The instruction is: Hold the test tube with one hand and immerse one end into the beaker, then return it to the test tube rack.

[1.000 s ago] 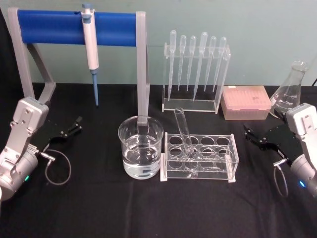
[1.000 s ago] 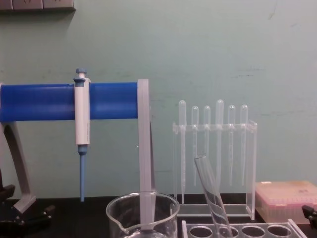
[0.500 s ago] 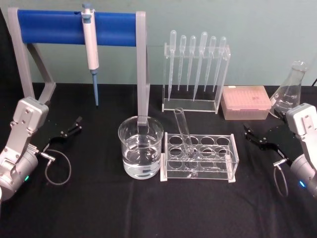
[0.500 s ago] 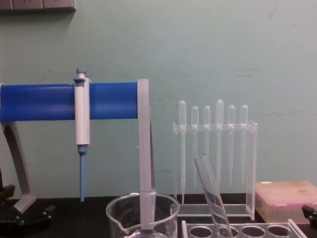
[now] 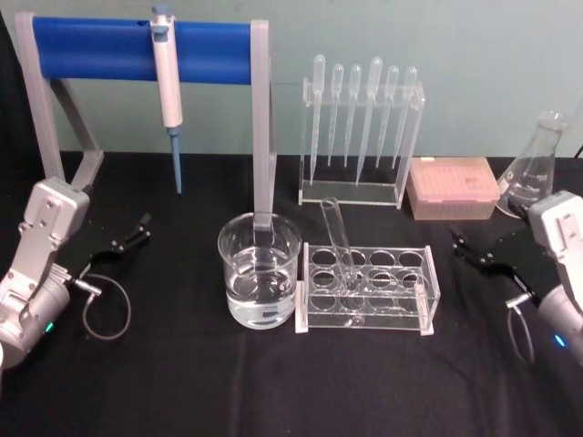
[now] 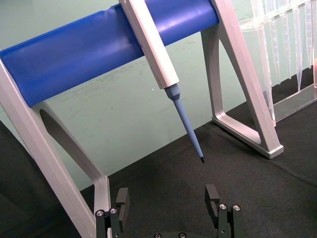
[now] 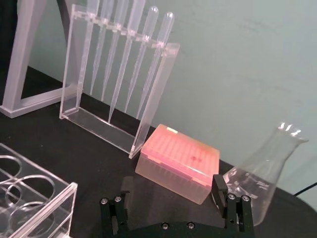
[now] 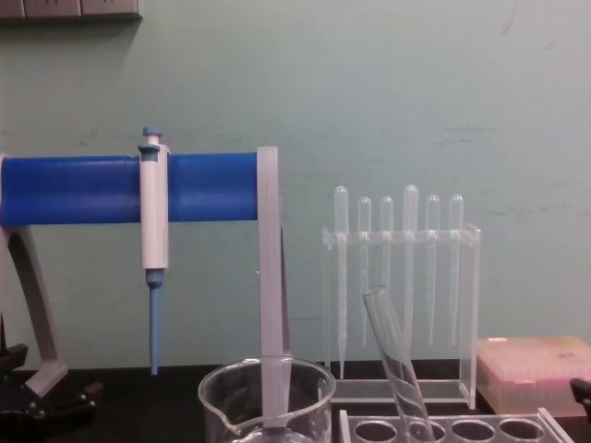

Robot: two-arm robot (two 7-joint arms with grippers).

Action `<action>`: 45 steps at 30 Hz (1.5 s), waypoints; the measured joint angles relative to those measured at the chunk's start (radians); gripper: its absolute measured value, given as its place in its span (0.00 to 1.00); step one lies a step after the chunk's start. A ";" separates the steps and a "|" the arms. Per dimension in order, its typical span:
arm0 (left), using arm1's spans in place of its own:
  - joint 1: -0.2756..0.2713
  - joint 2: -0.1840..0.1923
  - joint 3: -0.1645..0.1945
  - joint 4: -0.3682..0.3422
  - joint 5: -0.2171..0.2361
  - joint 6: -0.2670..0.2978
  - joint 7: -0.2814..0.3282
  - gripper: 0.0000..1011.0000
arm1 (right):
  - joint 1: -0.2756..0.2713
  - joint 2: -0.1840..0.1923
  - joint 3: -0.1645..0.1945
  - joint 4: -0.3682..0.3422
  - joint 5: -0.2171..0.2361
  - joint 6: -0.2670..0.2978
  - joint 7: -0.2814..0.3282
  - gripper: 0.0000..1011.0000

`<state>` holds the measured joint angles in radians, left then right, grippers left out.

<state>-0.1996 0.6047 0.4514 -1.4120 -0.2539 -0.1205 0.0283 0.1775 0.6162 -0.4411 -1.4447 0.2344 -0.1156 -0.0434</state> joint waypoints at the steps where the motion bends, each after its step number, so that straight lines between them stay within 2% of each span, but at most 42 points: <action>1: 0.000 0.000 0.000 0.000 0.000 0.000 0.000 0.99 | -0.009 0.004 0.004 -0.011 -0.006 0.002 -0.005 0.99; 4: 0.000 0.000 0.000 0.000 0.000 0.000 0.000 0.99 | -0.062 0.032 0.027 -0.088 -0.024 0.012 -0.027 0.99; 9: 0.000 0.000 0.000 0.000 0.000 0.000 0.000 0.99 | -0.141 0.072 0.058 -0.205 -0.019 0.033 -0.032 0.99; 10: 0.000 0.000 0.000 0.000 0.000 0.000 0.000 0.99 | -0.163 0.083 0.065 -0.241 -0.007 0.037 -0.021 0.99; 13: 0.000 0.000 0.000 0.000 0.000 0.000 0.000 0.99 | -0.184 0.094 0.069 -0.286 0.018 0.042 0.016 0.99; 16: 0.000 0.000 0.000 0.000 0.000 0.000 0.000 0.99 | -0.183 0.098 0.055 -0.330 0.059 0.050 0.104 0.99; 17: 0.000 0.000 0.000 0.000 0.000 0.000 0.000 0.99 | -0.183 0.098 0.055 -0.330 0.059 0.050 0.104 0.99; 19: 0.000 0.000 0.000 0.000 0.000 0.000 0.000 0.99 | -0.147 0.081 0.029 -0.336 0.096 0.068 0.193 0.99; 20: 0.000 0.000 0.000 0.000 0.000 0.000 0.000 0.99 | -0.147 0.081 0.029 -0.336 0.096 0.068 0.193 0.99; 21: 0.000 0.000 0.000 0.000 0.000 0.000 0.000 0.99 | -0.125 0.069 0.016 -0.331 0.106 0.079 0.228 0.99; 23: 0.000 0.000 0.000 0.000 0.000 0.000 0.000 0.99 | -0.101 0.055 0.002 -0.323 0.113 0.092 0.260 0.99; 27: 0.000 0.000 0.000 0.000 0.000 0.000 0.000 0.99 | -0.022 0.003 -0.043 -0.281 0.115 0.137 0.338 0.99; 35: 0.000 0.000 0.000 0.000 0.000 0.000 0.000 0.99 | 0.074 -0.073 -0.088 -0.205 0.096 0.208 0.401 0.99; 41: 0.000 0.000 0.000 0.000 0.000 0.000 0.000 0.99 | 0.111 -0.093 -0.101 -0.191 0.055 0.251 0.414 0.98; 45: 0.000 0.000 0.000 0.000 0.000 0.000 0.000 0.99 | 0.117 -0.101 -0.100 -0.191 0.038 0.273 0.420 0.92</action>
<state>-0.1995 0.6046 0.4514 -1.4120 -0.2539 -0.1205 0.0283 0.2942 0.5154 -0.5414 -1.6361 0.2722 0.1572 0.3767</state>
